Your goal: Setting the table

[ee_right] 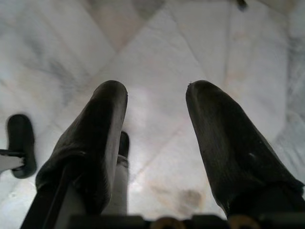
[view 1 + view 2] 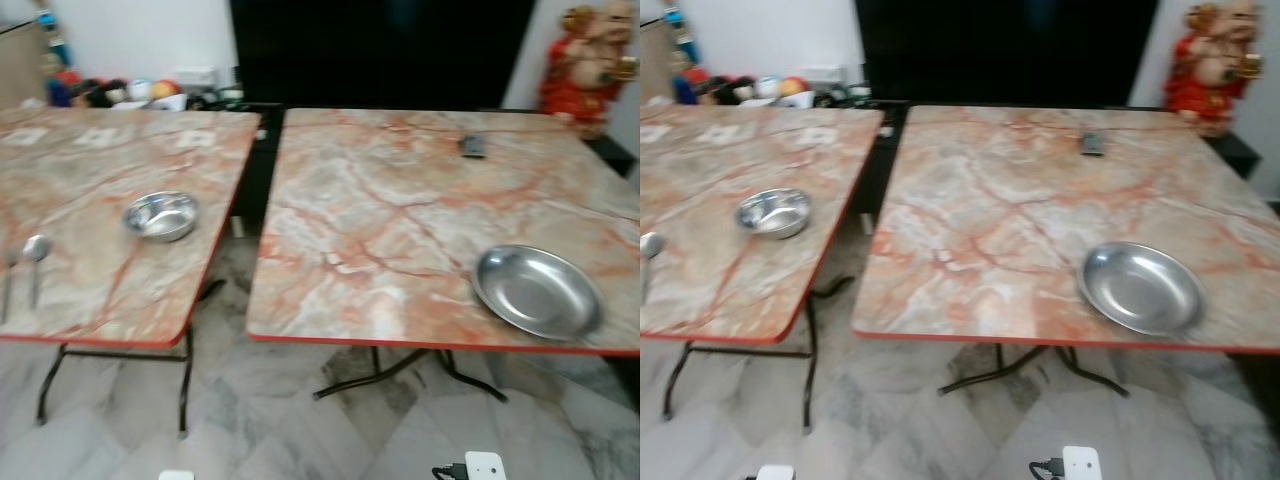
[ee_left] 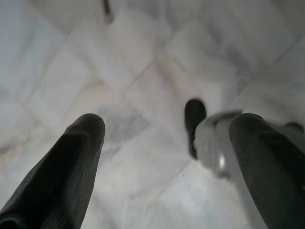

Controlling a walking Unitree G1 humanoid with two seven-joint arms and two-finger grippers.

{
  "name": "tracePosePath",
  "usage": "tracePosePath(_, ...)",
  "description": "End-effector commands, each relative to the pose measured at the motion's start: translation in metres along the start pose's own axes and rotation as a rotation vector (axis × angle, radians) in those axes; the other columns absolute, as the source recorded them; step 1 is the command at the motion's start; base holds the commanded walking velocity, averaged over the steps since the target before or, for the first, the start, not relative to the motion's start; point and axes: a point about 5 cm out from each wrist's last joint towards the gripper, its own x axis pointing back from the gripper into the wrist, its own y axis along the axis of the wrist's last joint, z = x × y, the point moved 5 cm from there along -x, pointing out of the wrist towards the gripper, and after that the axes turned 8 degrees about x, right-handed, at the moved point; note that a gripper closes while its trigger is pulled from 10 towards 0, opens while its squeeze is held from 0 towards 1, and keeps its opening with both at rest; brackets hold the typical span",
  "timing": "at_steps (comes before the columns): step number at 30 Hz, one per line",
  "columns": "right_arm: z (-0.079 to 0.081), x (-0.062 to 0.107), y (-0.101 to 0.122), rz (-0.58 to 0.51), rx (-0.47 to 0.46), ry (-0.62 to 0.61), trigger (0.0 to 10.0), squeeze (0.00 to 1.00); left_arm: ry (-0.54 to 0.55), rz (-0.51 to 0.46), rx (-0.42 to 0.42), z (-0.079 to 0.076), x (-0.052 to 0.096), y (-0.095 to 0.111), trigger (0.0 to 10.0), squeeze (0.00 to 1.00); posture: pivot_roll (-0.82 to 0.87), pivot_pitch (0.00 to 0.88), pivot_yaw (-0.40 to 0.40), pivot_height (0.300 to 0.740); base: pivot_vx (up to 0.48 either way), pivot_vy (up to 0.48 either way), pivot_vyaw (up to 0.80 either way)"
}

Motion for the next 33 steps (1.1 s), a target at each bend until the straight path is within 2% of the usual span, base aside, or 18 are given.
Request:
tracePosePath(1, -0.002, 0.002, -0.009, 0.017, -0.018, -0.012, 10.0, 0.0, -0.004, 0.008, 0.014, -0.001, 0.0, -0.001, 10.0, 0.0, -0.01, 0.066, 0.01, 0.74, 0.0, 0.48, 0.0)
tracePosePath(10, -0.001, 0.003, -0.012, 0.016, 0.027, -0.016, 10.0, 0.0, -0.015, 0.024, -0.009, -0.003, 0.001, -0.006, 10.0, 0.0, -0.01, 0.082, 0.015, 0.74, 0.0, 0.48, 0.0)
tracePosePath(15, 0.001, 0.002, -0.008, 0.008, 0.099, 0.006, 10.0, 0.0, -0.012, 0.028, -0.007, -0.003, 0.001, -0.007, 10.0, 0.0, -0.01, 0.085, 0.012, 0.74, 0.0, 0.48, 0.0)
tracePosePath(17, 0.0, 0.003, -0.01, 0.008, 0.102, 0.002, 10.0, 0.0, -0.012, 0.029, -0.007, -0.003, 0.001, -0.007, 10.0, 0.0, -0.01, 0.085, 0.012, 0.74, 0.0, 0.48, 0.0)
tracePosePath(24, 0.0, 0.002, -0.007, -0.002, 0.109, -0.008, 10.0, 0.0, -0.008, 0.037, -0.007, -0.001, 0.002, -0.01, 10.0, 0.0, -0.01, 0.073, 0.02, 0.74, 0.0, 0.48, 0.73)
tracePosePath(33, 0.003, 0.001, -0.001, -0.016, 0.114, 0.0, 10.0, 0.0, -0.002, 0.039, -0.004, 0.001, 0.002, -0.011, 10.0, 0.0, -0.01, 0.05, 0.021, 0.74, 0.0, 0.48, 0.0)
